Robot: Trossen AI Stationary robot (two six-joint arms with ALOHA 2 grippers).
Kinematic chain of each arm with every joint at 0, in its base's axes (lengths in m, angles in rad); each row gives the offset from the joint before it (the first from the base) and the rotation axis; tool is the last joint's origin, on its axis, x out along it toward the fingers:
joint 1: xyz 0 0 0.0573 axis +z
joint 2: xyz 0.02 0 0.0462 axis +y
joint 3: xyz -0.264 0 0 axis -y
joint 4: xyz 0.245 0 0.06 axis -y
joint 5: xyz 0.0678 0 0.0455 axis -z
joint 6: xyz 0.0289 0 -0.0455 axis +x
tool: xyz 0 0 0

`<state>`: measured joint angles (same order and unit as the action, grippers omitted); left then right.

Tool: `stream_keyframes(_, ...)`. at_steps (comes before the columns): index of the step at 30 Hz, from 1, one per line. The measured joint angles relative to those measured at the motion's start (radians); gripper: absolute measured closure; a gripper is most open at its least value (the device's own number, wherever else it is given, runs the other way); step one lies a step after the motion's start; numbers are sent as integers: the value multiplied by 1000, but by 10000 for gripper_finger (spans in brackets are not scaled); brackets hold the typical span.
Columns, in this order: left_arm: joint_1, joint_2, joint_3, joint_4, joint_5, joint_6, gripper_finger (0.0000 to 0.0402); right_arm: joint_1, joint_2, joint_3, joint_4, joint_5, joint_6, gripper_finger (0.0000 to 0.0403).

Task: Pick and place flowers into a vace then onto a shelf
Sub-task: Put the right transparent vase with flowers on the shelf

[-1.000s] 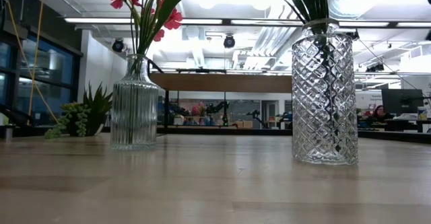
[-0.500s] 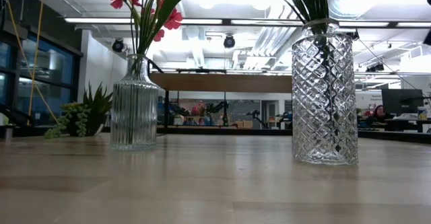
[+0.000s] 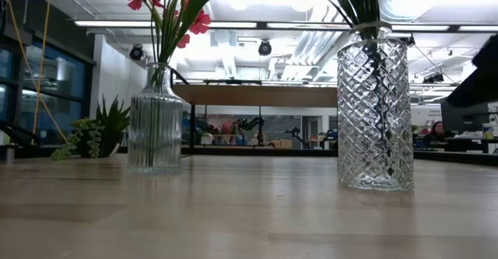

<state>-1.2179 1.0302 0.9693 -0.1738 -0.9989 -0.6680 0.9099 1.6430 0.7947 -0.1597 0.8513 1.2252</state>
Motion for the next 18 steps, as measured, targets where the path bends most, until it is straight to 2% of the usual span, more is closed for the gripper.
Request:
stream_keyframes(3,0,0,0,0,0,-1,289,-1,-1,-89,223,66,-55,79)
stream_keyframes(7,0,0,0,0,-3,-2,289,-1,-1,-184,401,88,-80,79)
stream_keyframes(11,0,0,0,1,-5,-27,289,-1,-1,-221,467,41,-71,77)
stream_keyframes(18,0,0,0,-7,-6,-39,289,-9,-1,-220,553,43,-81,76)
